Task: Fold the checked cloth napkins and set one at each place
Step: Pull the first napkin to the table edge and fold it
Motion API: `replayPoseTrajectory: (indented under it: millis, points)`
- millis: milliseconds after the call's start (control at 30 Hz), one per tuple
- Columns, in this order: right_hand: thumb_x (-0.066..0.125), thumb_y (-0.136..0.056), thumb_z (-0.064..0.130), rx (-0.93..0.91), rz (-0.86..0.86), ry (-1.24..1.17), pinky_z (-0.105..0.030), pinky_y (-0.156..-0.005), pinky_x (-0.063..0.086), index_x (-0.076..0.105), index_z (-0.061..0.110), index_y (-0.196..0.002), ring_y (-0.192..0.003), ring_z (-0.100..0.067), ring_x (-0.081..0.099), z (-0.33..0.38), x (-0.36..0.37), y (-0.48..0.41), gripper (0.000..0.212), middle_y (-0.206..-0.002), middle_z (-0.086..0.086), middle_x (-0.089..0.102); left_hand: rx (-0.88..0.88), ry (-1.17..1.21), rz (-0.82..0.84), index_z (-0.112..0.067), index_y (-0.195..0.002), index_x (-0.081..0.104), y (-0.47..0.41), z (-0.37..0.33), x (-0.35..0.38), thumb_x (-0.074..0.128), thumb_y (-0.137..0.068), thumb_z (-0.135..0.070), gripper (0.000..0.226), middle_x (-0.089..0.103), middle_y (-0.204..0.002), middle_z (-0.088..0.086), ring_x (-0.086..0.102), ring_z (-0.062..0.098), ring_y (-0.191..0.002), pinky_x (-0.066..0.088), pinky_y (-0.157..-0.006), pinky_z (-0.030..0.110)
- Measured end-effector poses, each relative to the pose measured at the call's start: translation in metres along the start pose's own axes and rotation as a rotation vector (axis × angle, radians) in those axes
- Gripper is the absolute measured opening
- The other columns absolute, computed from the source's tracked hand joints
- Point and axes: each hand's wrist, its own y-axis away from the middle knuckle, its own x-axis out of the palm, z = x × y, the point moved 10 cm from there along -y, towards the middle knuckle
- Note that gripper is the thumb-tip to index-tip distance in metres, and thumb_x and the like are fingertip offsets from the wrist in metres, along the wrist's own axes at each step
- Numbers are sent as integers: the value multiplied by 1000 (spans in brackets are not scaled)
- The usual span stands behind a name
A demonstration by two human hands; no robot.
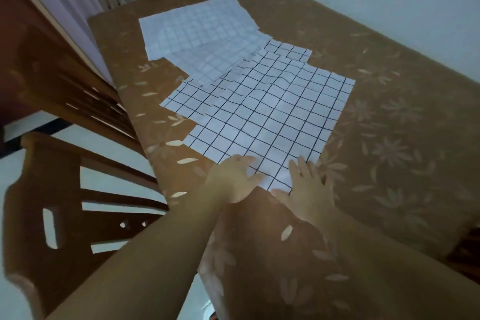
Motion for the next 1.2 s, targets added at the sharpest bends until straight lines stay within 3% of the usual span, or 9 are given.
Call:
replayPoseTrajectory:
  millis: [133,233,333,400,433,667,867,1000,1200]
  points:
    - [31,-94,63,-33,-127,-22,-52,-115,9,21,37,-151,-149,-19,3,-3,-2,3,63,-162,7,8,-12,-4,-29,-36,-148,32,7,7,4,40,-95,-58,58,35,-153,-3,36,19,-138,30,-113,42]
    - [44,-98,42,-55,-284,-79,-52,-111,21,54,35,-133,-142,-19,31,-3,-12,6,37,-150,7,42,-19,13,-37,-37,-148,32,11,10,6,41,-96,-56,56,34,-154,-4,34,18,-139,31,-113,40]
    - [67,-86,20,-121,-509,-97,-51,-95,41,74,27,-85,-105,-22,64,-4,-34,9,10,-102,8,72,-25,23,-38,-37,-148,32,15,10,6,41,-96,-55,56,33,-155,-6,37,18,-136,32,-112,41]
    - [60,-84,12,-114,-503,-75,-41,-83,41,58,27,-59,-78,-19,62,-5,-41,4,29,-64,11,57,-34,16,-40,-37,-149,30,18,10,6,40,-96,-56,57,31,-156,-6,38,19,-136,33,-112,43]
    - [54,-85,10,-99,-483,-59,-38,-79,38,49,25,-57,-71,-18,57,-5,-43,3,32,-58,9,47,-34,11,-43,-37,-149,30,19,9,6,39,-96,-57,57,30,-156,-6,38,20,-136,33,-112,43]
    - [43,-96,18,-153,-419,-97,-32,-89,31,59,23,-90,-85,-15,58,1,-46,13,17,-87,9,61,13,-32,-77,-34,-150,29,32,1,2,45,-95,-51,60,30,-156,-7,33,17,-140,31,-113,40]
    - [45,-96,21,-224,-425,-254,-34,-72,46,56,17,-98,-75,-22,58,0,-94,53,12,-87,-1,62,59,-149,-115,-33,-150,27,42,-21,-2,60,-87,-38,71,36,-152,-5,41,19,-134,35,-109,39]
    - [47,-94,25,-228,-399,-280,-38,-68,51,55,17,-93,-72,-23,59,-7,-121,77,12,-80,-2,63,99,-178,-252,-34,-137,45,56,-40,-17,51,-95,-30,43,56,-131,-7,52,19,-122,37,-98,35]
    - [51,-91,25,-192,-395,-140,-31,-62,36,50,23,-84,-73,-18,51,-21,-144,109,7,-78,9,52,84,-159,-322,-27,-107,65,86,-49,-47,45,-97,-22,23,65,-103,-1,59,23,-98,45,-77,31]
